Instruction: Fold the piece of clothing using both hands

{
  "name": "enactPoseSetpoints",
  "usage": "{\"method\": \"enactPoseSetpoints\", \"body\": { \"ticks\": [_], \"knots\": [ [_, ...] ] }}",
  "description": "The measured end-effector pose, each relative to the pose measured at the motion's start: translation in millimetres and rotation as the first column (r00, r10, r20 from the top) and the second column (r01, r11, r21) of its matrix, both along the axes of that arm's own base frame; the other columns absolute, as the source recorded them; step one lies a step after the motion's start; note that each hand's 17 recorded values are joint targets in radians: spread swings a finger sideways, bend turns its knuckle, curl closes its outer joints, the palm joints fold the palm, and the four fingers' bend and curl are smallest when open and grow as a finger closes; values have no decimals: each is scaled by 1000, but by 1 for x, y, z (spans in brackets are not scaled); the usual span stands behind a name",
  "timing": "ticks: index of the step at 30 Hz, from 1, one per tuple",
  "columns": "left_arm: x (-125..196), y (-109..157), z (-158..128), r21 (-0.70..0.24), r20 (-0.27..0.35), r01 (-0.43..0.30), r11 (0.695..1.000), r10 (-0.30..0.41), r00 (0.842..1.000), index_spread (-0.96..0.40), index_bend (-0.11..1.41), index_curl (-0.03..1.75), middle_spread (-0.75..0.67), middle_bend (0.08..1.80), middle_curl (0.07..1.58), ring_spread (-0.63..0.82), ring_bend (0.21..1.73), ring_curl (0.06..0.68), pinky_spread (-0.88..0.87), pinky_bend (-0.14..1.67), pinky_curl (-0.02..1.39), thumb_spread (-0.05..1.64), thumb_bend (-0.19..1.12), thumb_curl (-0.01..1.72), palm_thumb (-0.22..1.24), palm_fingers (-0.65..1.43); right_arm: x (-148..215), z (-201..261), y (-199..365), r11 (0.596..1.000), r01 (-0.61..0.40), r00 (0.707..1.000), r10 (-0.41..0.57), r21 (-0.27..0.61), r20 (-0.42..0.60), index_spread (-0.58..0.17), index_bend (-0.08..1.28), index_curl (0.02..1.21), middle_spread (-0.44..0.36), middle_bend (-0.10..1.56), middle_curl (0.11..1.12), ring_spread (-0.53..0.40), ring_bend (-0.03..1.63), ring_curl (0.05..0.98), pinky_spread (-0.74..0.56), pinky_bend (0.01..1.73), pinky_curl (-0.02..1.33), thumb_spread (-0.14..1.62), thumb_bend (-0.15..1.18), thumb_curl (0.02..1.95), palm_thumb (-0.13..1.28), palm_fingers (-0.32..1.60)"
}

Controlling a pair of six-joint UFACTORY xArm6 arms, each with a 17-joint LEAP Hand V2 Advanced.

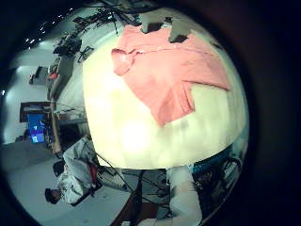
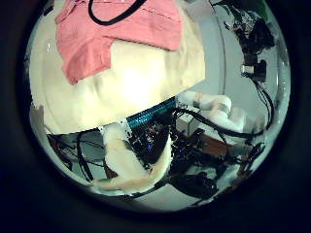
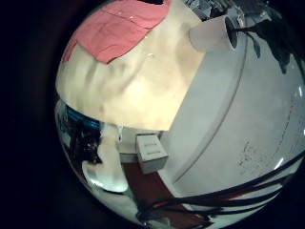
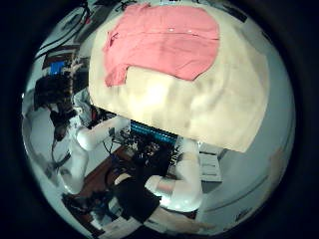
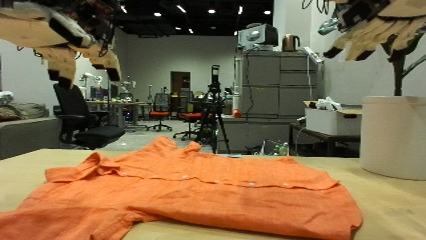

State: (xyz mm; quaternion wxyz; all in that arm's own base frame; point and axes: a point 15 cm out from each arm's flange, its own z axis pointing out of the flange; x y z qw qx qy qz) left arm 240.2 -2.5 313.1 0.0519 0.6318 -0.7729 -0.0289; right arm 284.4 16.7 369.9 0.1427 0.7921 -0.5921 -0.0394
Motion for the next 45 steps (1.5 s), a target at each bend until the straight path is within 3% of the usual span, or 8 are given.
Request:
{"method": "enactPoseSetpoints", "body": {
  "ticks": [12,21,26,29,33,38,41,45],
  "knots": [
    [-17,-8,-16,-5,-33,13,1000,-14,999,82,167,314,295,189,307,494,452,231,465,249,327,952,-23,293,160,36,-4,-3,1,1000,-9,1000,9,7,-13,-350,168,289,88,187,311,210,345,238,318,387,307,1105,-20,236,69,120],
    [-8,33,-46,75,-60,94,993,-89,994,71,159,304,202,187,315,462,462,232,411,297,340,1001,-18,303,246,66,-20,-5,6,1000,14,997,-12,24,-77,-343,166,291,95,191,313,215,335,238,318,383,304,1109,-20,231,64,125],
    [8,45,-76,92,-2,115,989,-116,993,68,154,301,187,181,311,435,480,234,378,315,340,1006,-21,302,275,76,-27,-6,18,999,18,995,-14,38,-99,-343,167,293,98,190,313,219,320,236,330,385,303,1122,-20,231,60,122],
    [16,55,-98,126,2,154,980,-156,988,68,135,287,172,182,308,401,514,242,278,381,356,1005,-23,304,292,117,-29,-9,26,998,25,994,-19,54,-108,-343,169,295,99,192,314,221,314,236,330,375,302,1125,-19,231,59,119],
    [26,60,-118,132,-31,174,976,-172,985,79,95,242,166,143,282,343,588,261,-40,772,460,1001,-23,304,307,207,-30,-21,28,999,21,990,-14,45,-144,-338,168,295,99,189,313,229,306,236,331,374,303,1127,-19,232,59,116],
    [44,61,-127,128,-37,177,976,-174,984,136,231,299,295,188,263,401,602,270,-45,674,464,998,-25,300,311,52,-28,-32,32,999,9,984,-2,37,-179,-337,170,297,99,193,315,235,282,232,328,364,303,1129,-19,232,59,110],
    [48,61,-135,125,-46,182,975,-177,983,145,221,316,249,280,302,467,659,278,193,383,375,998,-27,299,309,-11,-24,-38,35,999,3,982,4,35,-189,-334,170,298,99,186,313,237,278,233,328,360,303,1129,-19,231,60,106],
    [47,60,-152,113,-92,184,976,-174,980,132,200,330,188,199,293,644,621,250,368,319,324,999,-26,298,307,-59,-18,-45,36,999,1,981,5,33,-195,-333,171,300,98,186,312,246,271,234,325,353,303,1130,-19,231,60,103]
  ]
}}
